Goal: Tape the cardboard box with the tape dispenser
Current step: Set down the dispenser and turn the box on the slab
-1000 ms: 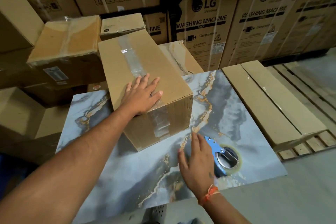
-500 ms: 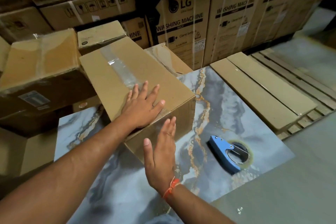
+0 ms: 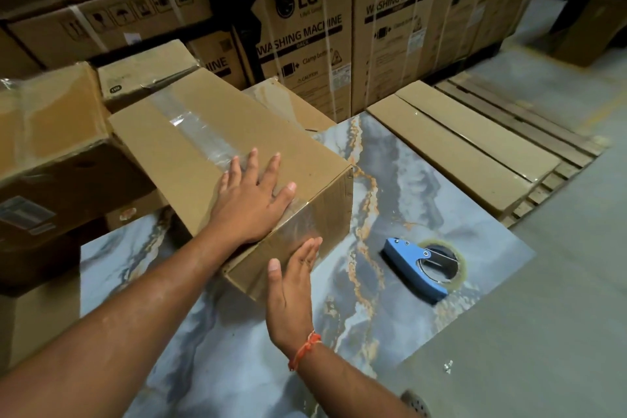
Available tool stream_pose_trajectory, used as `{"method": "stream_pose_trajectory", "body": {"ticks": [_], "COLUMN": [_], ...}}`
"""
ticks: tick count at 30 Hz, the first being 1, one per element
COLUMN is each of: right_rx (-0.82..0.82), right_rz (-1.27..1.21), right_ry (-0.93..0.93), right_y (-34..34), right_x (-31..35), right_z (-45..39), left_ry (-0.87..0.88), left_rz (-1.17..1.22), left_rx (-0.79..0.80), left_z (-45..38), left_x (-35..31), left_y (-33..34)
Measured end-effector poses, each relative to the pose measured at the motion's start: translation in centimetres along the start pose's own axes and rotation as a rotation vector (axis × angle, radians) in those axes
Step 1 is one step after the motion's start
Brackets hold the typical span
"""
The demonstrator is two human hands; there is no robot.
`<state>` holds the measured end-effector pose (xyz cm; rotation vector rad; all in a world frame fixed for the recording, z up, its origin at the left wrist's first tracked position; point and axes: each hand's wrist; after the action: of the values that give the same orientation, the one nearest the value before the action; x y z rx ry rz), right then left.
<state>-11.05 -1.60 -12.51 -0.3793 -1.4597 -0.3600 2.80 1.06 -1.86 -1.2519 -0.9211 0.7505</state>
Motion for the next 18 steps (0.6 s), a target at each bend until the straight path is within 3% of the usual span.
{"method": "stream_pose_trajectory", "body": {"ticks": [7, 18], "right_rx": [-0.04, 0.014], "right_rz": [-0.004, -0.143], "right_ry": [-0.198, 0.083], "right_y": [2.1, 0.8], "right_x": [4.5, -0.4], "right_z": [1.9, -0.2], "left_ry": [0.003, 0.015], "left_rz": [-0.002, 0.012], "left_rx": [-0.006, -0.007], "left_z": [0.0, 0.1], "left_x": [0.0, 0.1], "left_y": [0.1, -0.1]}}
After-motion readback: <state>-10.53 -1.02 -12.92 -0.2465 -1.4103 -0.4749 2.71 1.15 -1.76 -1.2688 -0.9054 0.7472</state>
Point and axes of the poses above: each hand's wrist, its own z-axis away from the middle knuckle, its own y-axis out of the palm, x = y × z, and after that the axes turned 15 degrees about -z, right-handed
